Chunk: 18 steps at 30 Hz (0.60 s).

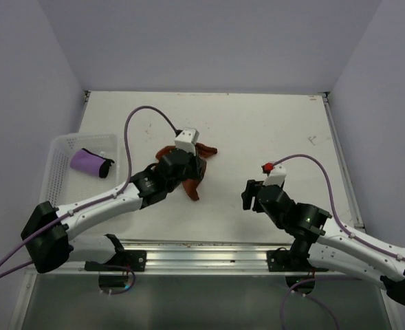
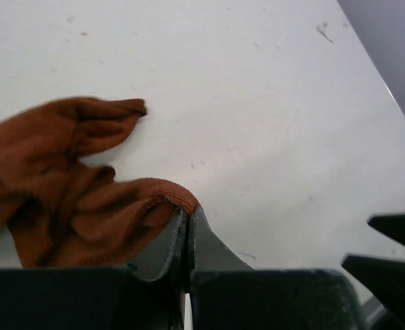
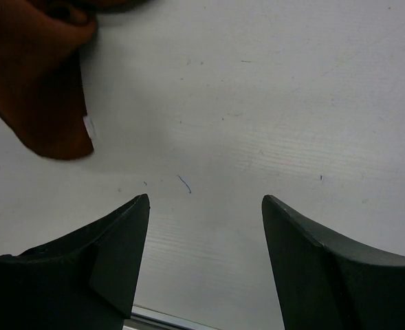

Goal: Roll the towels
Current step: Move the towel to the center of the board

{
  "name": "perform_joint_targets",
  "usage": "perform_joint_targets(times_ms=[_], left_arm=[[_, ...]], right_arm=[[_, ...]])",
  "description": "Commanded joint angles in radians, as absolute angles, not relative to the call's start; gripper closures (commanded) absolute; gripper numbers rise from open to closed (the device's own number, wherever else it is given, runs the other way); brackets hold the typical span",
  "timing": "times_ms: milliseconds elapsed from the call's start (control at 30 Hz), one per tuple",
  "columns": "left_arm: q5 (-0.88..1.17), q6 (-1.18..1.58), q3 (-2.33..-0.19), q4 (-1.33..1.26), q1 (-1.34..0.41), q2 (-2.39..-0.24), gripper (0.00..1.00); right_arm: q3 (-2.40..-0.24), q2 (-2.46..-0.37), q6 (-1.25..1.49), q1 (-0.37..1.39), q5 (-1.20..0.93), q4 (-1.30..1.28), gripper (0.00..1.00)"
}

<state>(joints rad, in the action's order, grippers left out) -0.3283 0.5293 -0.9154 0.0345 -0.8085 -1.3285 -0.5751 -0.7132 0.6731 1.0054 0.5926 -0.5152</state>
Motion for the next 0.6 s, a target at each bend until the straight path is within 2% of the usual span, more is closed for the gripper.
perform_joint_targets(times_ms=[0, 67, 100, 133, 167, 200, 233, 400, 567], left_arm=[[-0.315, 0.531, -0.806, -0.02, -0.914, -1.258, 1.0], [-0.279, 0.529, -0.795, -0.003, -0.942, -1.256, 1.0], [-0.258, 0.525, -0.79, -0.002, -0.948, -1.256, 0.95], [-0.23, 0.499, -0.785, -0.024, -0.957, -1.255, 0.86], [-0.183, 0.482, -0.785, -0.037, -0.98, -1.252, 0.69], [-0.181, 0.466, -0.787, -0.044, -0.997, -1.246, 0.47], [-0.195, 0.45, -0.788, -0.038, -1.017, -1.241, 0.42], [-0.259, 0.46, -0.781, 0.04, -1.065, -1.145, 0.23], [-0.417, 0.54, -0.794, 0.181, -1.065, -1.075, 0.19]], right_arm=[[-0.617, -0.723, 0.707, 0.979, 0.609, -0.514, 0.3], [-0.614, -0.721, 0.727, 0.96, 0.6, -0.514, 0.3], [-0.614, -0.721, 0.733, 0.956, 0.592, -0.515, 0.3], [-0.618, -0.721, 0.736, 0.951, 0.591, -0.515, 0.3], [-0.62, -0.719, 0.747, 0.945, 0.592, -0.52, 0.3], [-0.621, -0.718, 0.747, 0.945, 0.588, -0.522, 0.3], [-0.626, -0.716, 0.747, 0.945, 0.584, -0.525, 0.3], [-0.617, -0.722, 0.71, 0.945, 0.505, -0.459, 0.35], [-0.64, -0.897, 0.588, 0.945, 0.28, -0.327, 0.37]])
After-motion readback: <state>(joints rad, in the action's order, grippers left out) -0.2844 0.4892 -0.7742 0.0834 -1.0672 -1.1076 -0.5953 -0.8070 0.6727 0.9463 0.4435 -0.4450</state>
